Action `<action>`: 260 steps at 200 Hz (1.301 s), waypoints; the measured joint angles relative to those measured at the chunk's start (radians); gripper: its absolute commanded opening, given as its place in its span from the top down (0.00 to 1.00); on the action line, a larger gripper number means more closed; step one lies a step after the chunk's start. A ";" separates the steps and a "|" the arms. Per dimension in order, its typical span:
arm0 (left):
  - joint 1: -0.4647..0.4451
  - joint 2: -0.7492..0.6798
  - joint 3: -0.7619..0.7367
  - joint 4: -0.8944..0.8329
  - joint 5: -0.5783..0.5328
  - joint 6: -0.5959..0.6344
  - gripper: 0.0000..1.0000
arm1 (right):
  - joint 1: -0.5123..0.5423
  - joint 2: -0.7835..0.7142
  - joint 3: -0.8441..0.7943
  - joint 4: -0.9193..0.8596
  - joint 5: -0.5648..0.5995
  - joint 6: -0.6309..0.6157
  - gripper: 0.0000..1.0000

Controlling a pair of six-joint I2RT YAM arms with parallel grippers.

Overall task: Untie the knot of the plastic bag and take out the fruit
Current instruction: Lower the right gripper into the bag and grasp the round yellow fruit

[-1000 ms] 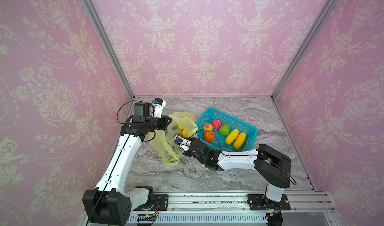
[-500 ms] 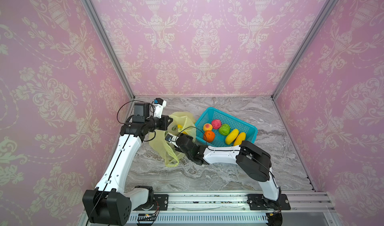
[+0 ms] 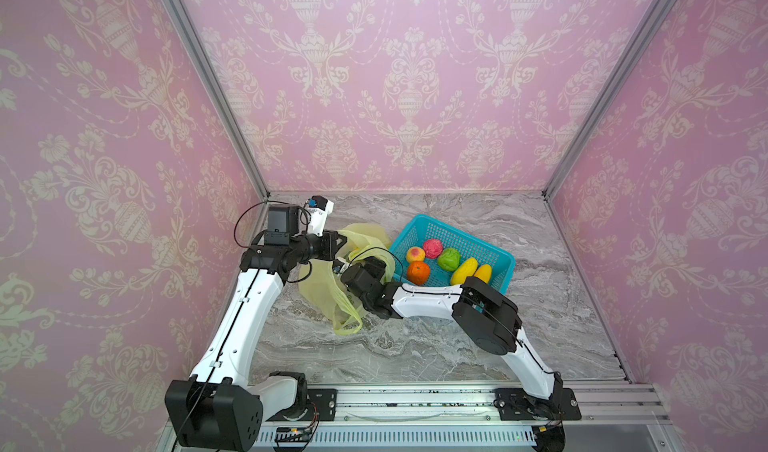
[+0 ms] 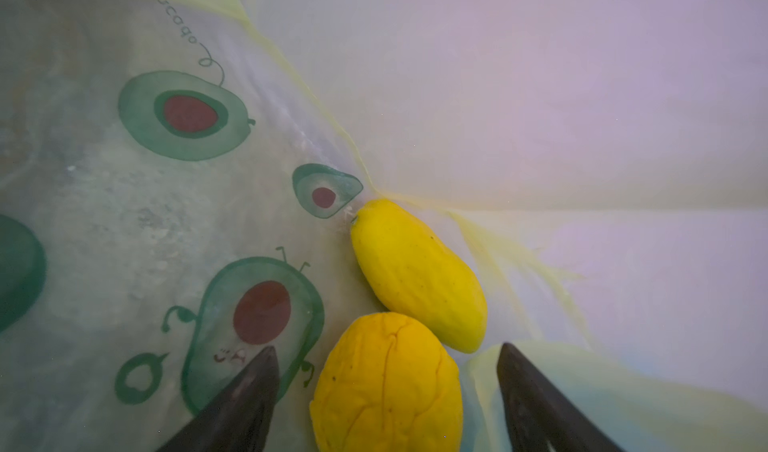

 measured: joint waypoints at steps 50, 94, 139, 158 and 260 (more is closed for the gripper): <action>0.000 -0.006 0.000 0.000 0.000 0.000 1.00 | -0.024 0.019 0.048 -0.077 0.014 0.008 0.10; 0.001 -0.012 0.000 0.000 0.000 0.000 1.00 | -0.035 0.062 0.144 -0.176 -0.010 0.017 0.17; 0.006 -0.012 0.000 0.000 -0.001 0.000 1.00 | -0.040 0.074 0.188 -0.287 -0.019 0.026 0.15; 0.006 -0.012 0.000 0.000 -0.001 0.000 1.00 | -0.042 0.066 0.188 -0.337 -0.024 0.029 0.13; 0.007 -0.013 0.000 0.000 -0.001 0.000 1.00 | -0.062 0.165 0.348 -0.561 -0.060 0.084 0.41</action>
